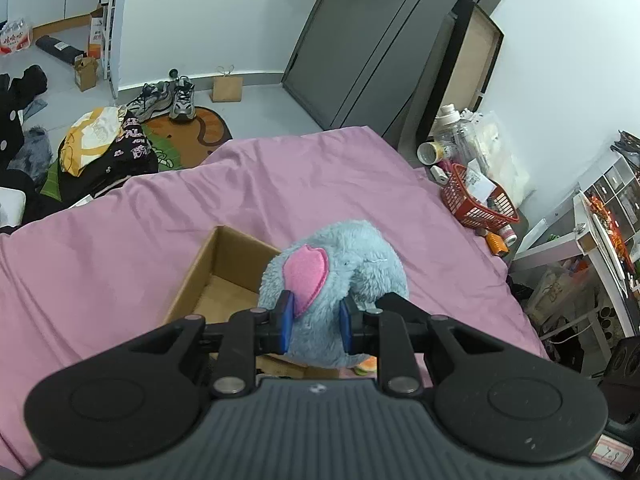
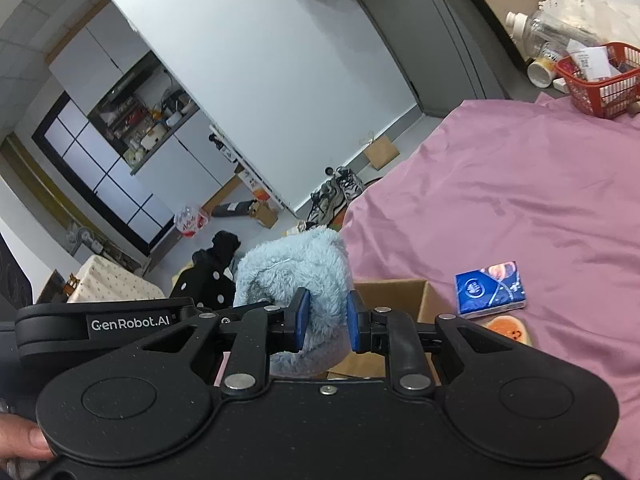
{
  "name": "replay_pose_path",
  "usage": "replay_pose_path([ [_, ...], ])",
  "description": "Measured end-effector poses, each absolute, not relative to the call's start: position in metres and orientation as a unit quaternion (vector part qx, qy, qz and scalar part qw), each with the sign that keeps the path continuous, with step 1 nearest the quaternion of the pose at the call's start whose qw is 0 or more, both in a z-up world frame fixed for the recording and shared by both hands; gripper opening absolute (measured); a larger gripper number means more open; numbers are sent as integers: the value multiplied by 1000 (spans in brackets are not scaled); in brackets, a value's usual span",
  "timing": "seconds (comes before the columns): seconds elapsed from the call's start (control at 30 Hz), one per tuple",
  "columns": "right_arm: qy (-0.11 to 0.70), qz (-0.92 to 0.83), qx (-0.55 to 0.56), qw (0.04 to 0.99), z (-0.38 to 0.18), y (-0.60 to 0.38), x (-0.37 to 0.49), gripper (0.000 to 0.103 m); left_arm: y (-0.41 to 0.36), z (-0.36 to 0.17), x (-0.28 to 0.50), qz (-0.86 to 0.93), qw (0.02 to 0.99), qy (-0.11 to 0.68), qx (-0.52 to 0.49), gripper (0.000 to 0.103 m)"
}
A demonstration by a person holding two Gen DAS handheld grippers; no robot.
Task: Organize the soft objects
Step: 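Lift the grey plush with both grippers over the cardboard box, then open both grippers to drop the grey plush into the box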
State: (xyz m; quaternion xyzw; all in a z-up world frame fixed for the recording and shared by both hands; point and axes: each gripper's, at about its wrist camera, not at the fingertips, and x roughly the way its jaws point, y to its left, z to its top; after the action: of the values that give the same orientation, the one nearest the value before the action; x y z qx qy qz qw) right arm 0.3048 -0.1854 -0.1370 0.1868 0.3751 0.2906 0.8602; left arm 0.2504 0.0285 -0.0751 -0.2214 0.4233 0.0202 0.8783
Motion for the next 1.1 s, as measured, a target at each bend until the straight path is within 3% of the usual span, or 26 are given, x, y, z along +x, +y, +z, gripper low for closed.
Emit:
replay_pose_path([
  [0.63,439,268,120,849,-179,-132,331,20,71,-152,284,51,826,504,-247,22],
  [0.83,450,267,102,846,-179,-122,341,21,82,-151,292,76,824,520,-213,23],
  [1.1,450,275,117,841,-167,-131,332,21,86,-121,278,79,838,502,-199,32],
])
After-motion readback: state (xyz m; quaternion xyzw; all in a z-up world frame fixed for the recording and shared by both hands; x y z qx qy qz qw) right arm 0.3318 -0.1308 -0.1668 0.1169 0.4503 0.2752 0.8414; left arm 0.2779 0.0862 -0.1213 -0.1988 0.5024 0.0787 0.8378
